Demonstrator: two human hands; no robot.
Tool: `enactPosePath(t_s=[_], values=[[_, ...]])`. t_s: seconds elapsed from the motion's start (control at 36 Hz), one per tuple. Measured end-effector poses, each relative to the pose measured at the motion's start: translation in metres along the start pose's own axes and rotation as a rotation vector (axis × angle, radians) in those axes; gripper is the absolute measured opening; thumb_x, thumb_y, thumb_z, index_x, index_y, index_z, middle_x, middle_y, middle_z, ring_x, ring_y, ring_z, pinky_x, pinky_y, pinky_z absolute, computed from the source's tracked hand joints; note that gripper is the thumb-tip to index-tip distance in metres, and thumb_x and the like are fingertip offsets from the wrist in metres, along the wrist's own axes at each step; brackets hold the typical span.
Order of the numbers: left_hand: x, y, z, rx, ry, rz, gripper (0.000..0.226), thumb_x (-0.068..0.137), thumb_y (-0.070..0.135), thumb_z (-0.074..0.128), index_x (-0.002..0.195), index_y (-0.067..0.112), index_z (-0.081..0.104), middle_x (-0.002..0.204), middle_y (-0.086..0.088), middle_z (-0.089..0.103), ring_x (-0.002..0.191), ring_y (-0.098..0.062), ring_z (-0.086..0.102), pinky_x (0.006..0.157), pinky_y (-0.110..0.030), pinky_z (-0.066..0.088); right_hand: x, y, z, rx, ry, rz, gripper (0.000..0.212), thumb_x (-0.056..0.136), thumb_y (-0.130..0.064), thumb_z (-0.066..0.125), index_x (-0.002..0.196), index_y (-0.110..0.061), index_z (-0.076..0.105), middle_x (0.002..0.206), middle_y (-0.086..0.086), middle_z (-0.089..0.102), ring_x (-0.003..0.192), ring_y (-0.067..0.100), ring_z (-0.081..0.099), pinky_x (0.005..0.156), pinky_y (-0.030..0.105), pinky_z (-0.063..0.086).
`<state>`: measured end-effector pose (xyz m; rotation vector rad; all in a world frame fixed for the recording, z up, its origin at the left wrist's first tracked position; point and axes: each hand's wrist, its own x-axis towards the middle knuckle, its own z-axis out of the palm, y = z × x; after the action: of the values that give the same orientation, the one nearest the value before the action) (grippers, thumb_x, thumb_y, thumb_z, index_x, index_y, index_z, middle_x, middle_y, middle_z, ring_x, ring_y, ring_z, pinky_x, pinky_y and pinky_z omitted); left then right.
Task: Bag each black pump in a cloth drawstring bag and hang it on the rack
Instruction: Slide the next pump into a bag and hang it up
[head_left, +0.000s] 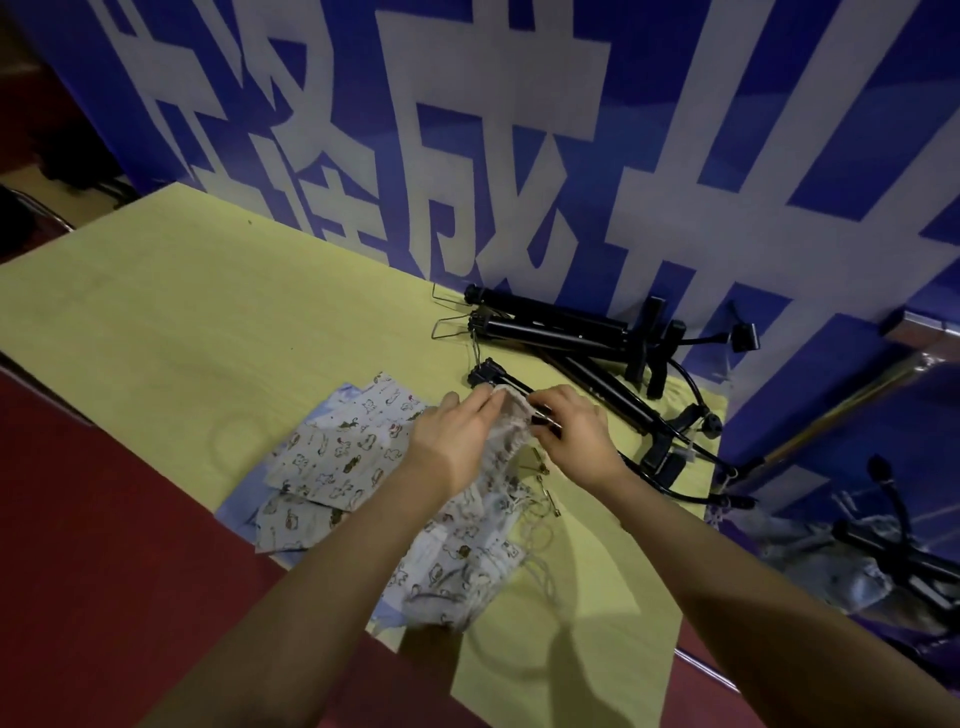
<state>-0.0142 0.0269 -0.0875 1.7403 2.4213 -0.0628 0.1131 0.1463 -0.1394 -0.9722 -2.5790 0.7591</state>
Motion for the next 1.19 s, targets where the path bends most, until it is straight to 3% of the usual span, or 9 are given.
enactPosePath(t_s=[0.06, 0.11, 0.22, 0.33, 0.47, 0.58, 0.81, 0.97, 1.19], values=[[0.001, 0.001, -0.002, -0.011, 0.001, -0.059, 0.088, 0.081, -0.001, 0.056, 0.151, 0.019, 0.006, 0.152, 0.001, 0.018, 0.123, -0.027, 0.036, 0.086, -0.032, 0.046, -0.007, 0.005, -0.002, 0.067, 0.018, 0.009, 0.046, 0.091, -0.024, 0.059, 0.135, -0.021, 0.045, 0.131, 0.0, 0.044, 0.12, 0.017, 0.039, 0.095, 0.027, 0.024], [0.002, 0.004, -0.002, -0.023, 0.006, -0.105, 0.089, 0.08, -0.002, 0.057, 0.151, 0.019, 0.007, 0.152, 0.001, 0.018, 0.123, -0.029, 0.034, 0.083, -0.031, 0.046, -0.017, 0.01, -0.001, 0.158, 0.046, 0.047, 0.043, 0.092, -0.02, 0.058, 0.132, -0.014, 0.044, 0.126, 0.002, 0.043, 0.115, 0.015, 0.041, 0.098, 0.027, 0.031], [0.005, 0.015, 0.009, -0.084, -0.007, -0.129, 0.086, 0.081, -0.005, 0.052, 0.151, 0.018, 0.007, 0.151, 0.001, 0.019, 0.121, -0.03, 0.033, 0.077, -0.028, 0.046, -0.03, 0.022, 0.01, 0.157, -0.039, 0.203, 0.016, 0.093, -0.007, 0.047, 0.107, -0.007, 0.056, 0.107, 0.004, 0.052, 0.089, 0.019, 0.054, 0.076, 0.031, 0.045], [0.007, 0.025, 0.024, -0.302, -0.003, -0.161, 0.085, 0.082, -0.008, 0.05, 0.151, 0.021, 0.01, 0.154, 0.003, 0.018, 0.122, -0.029, 0.033, 0.096, -0.034, 0.043, -0.038, 0.036, 0.026, 0.013, -0.28, 0.326, 0.021, 0.087, -0.002, 0.046, 0.103, -0.004, 0.059, 0.106, 0.014, 0.061, 0.089, 0.028, 0.06, 0.073, 0.036, 0.05], [0.016, 0.029, 0.031, -0.433, 0.021, -0.191, 0.088, 0.083, -0.008, 0.053, 0.151, 0.024, 0.007, 0.156, 0.007, 0.015, 0.128, -0.027, 0.031, 0.104, -0.034, 0.038, -0.046, 0.05, 0.044, -0.057, -0.362, 0.37, 0.022, 0.085, -0.014, 0.061, 0.105, -0.006, 0.055, 0.11, 0.012, 0.053, 0.101, 0.03, 0.057, 0.081, 0.035, 0.049], [0.024, 0.029, 0.03, -0.406, -0.01, -0.218, 0.088, 0.085, -0.004, 0.054, 0.151, 0.026, 0.006, 0.157, 0.008, 0.012, 0.131, -0.027, 0.029, 0.106, -0.036, 0.035, -0.045, 0.057, 0.052, -0.049, -0.352, 0.367, 0.031, 0.085, -0.018, 0.066, 0.108, -0.002, 0.052, 0.113, 0.014, 0.051, 0.101, 0.032, 0.057, 0.083, 0.038, 0.051], [0.027, 0.034, 0.033, -0.41, -0.018, -0.217, 0.084, 0.086, -0.001, 0.053, 0.151, 0.026, 0.009, 0.157, 0.007, 0.014, 0.131, -0.027, 0.028, 0.101, -0.037, 0.039, -0.04, 0.06, 0.049, -0.072, -0.348, 0.331, 0.018, 0.087, -0.009, 0.052, 0.103, -0.001, 0.056, 0.112, 0.016, 0.054, 0.098, 0.033, 0.058, 0.079, 0.035, 0.048], [0.03, 0.026, 0.025, -0.112, -0.014, -0.224, 0.086, 0.087, 0.008, 0.057, 0.151, 0.024, 0.002, 0.156, 0.008, 0.013, 0.119, -0.027, 0.032, 0.072, -0.028, 0.045, -0.045, 0.047, 0.03, 0.081, -0.179, 0.309, 0.016, 0.086, -0.018, 0.059, 0.094, -0.005, 0.054, 0.1, 0.013, 0.057, 0.084, 0.029, 0.059, 0.073, 0.039, 0.05], [0.036, 0.003, 0.004, -0.047, -0.088, -0.166, 0.088, 0.086, -0.004, 0.046, 0.151, 0.025, -0.005, 0.159, 0.012, 0.0, 0.131, -0.035, 0.024, 0.076, -0.038, 0.051, -0.018, -0.001, 0.008, 0.04, -0.011, 0.063, 0.013, 0.086, -0.025, 0.058, 0.093, -0.013, 0.056, 0.097, -0.001, 0.056, 0.078, 0.015, 0.051, 0.067, 0.032, 0.041]])
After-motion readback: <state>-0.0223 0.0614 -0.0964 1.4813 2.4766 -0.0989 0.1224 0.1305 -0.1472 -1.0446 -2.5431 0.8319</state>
